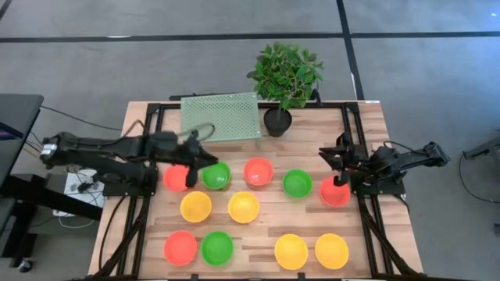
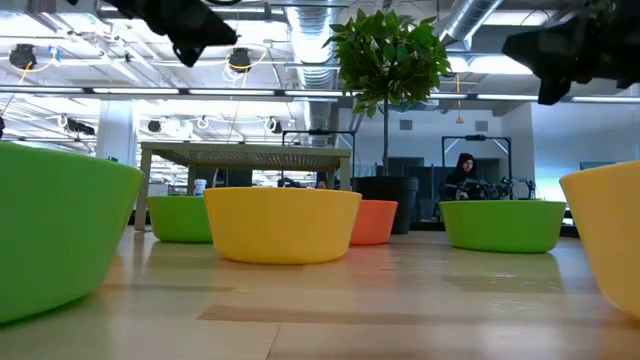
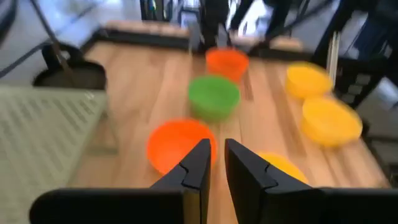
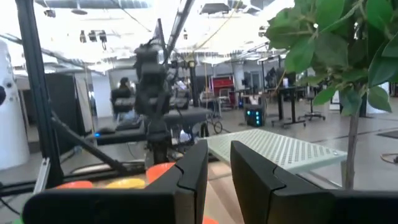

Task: Pick & Place Mini bowls
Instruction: Put the green bowl on the shelf

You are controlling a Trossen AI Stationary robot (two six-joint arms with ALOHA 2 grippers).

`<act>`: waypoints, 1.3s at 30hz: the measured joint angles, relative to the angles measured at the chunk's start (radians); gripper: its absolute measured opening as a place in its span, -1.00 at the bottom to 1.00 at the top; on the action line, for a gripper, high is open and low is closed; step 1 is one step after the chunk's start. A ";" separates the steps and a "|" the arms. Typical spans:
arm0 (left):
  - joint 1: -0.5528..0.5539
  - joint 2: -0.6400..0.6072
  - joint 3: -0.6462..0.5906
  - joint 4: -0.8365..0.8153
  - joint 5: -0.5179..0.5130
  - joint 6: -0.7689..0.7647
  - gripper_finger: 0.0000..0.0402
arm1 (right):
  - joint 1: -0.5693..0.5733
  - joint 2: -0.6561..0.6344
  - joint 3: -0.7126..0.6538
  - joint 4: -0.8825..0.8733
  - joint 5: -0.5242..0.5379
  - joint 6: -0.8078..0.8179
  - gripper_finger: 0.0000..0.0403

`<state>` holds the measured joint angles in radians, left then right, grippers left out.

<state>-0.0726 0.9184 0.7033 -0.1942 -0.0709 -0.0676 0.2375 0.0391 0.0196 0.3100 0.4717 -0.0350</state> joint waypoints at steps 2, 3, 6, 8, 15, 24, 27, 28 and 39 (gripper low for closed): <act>-0.070 0.042 0.000 -0.013 -0.043 -0.045 -0.76 | 0.000 0.000 0.000 0.017 0.000 0.000 -0.67; -0.105 0.065 0.000 -0.013 -0.052 -0.072 -0.76 | 0.000 0.000 0.000 0.021 0.000 -0.001 -0.67; -0.190 0.134 0.000 -0.012 -0.054 -0.101 -0.76 | -0.011 0.000 0.000 0.054 0.001 -0.021 -0.67; -0.227 0.172 0.000 -0.015 -0.054 -0.103 -0.75 | -0.025 0.000 0.001 0.071 0.000 -0.023 -0.67; -0.237 0.222 0.000 -0.008 -0.152 -0.199 -0.58 | -0.051 0.024 0.001 0.032 -0.002 0.009 -0.53; -0.235 0.224 0.000 -0.007 -0.191 -0.283 -0.35 | -0.048 0.140 0.001 0.039 -0.003 0.145 -0.22; -0.234 0.224 0.000 -0.002 -0.191 -0.290 -0.33 | -0.048 0.162 0.001 0.093 -0.003 0.140 -0.17; -0.234 0.224 0.001 0.000 -0.191 -0.294 -0.34 | -0.048 0.167 0.001 0.114 -0.008 0.137 -0.16; -0.285 0.328 0.001 0.003 -0.191 -0.368 -0.37 | -0.051 0.196 0.001 0.177 -0.124 0.097 -0.17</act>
<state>-0.3578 1.2466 0.7044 -0.1913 -0.2618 -0.4358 0.1867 0.2356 0.0204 0.4868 0.3477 0.0621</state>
